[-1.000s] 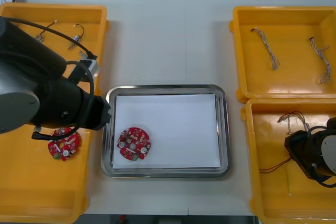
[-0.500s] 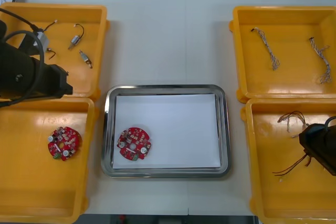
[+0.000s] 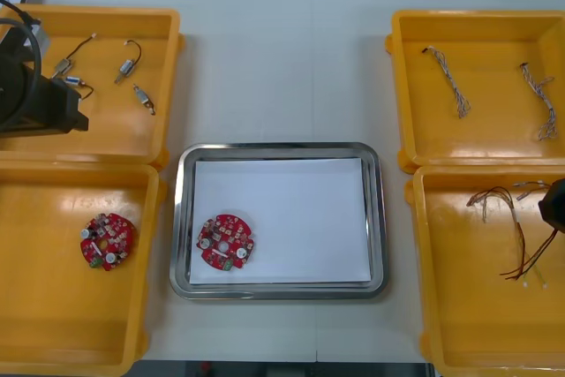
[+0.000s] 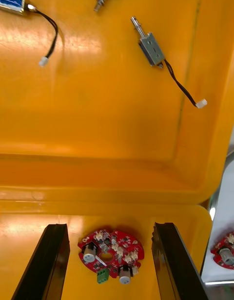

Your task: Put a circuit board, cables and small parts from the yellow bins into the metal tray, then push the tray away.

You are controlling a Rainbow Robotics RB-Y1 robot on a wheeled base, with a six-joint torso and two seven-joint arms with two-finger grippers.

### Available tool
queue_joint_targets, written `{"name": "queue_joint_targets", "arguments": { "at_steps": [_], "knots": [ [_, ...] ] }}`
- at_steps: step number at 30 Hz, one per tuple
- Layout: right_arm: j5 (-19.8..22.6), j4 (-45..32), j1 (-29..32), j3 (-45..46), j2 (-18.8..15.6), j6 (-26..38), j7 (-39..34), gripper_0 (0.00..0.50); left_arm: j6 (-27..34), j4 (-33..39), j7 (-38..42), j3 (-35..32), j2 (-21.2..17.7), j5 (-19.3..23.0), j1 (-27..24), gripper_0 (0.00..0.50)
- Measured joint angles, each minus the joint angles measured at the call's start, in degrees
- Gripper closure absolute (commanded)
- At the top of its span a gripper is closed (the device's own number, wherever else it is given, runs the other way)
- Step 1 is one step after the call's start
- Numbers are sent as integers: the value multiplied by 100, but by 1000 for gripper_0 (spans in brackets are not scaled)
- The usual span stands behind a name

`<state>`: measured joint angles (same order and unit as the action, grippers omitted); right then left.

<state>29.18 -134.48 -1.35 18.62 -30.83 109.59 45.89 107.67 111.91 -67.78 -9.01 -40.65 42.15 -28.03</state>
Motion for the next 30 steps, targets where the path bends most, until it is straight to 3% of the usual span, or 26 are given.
{"name": "queue_joint_targets", "arguments": {
  "at_steps": [6, 12, 18, 23, 30],
  "knots": [
    [441, -56, -209, 184, -206, 4, 586, 500, -373, -501, 0, 0, 0, -124, -194, 0],
    [857, -74, -345, 210, -495, 9, 732, 500, -632, -694, -1, 28, 0, -342, -291, 0],
    [1224, -121, -443, 210, -774, 17, 1531, 500, -780, -800, -1, 243, 0, -613, -412, 0],
    [1585, -130, -545, 210, -946, 18, 1609, 500, -1041, -974, -1, 450, 0, -643, -455, 0],
    [1895, -143, -794, 175, -1118, 19, 2562, 500, -1492, -1333, -13, 719, 0, -647, -519, 0]
  ]
}}
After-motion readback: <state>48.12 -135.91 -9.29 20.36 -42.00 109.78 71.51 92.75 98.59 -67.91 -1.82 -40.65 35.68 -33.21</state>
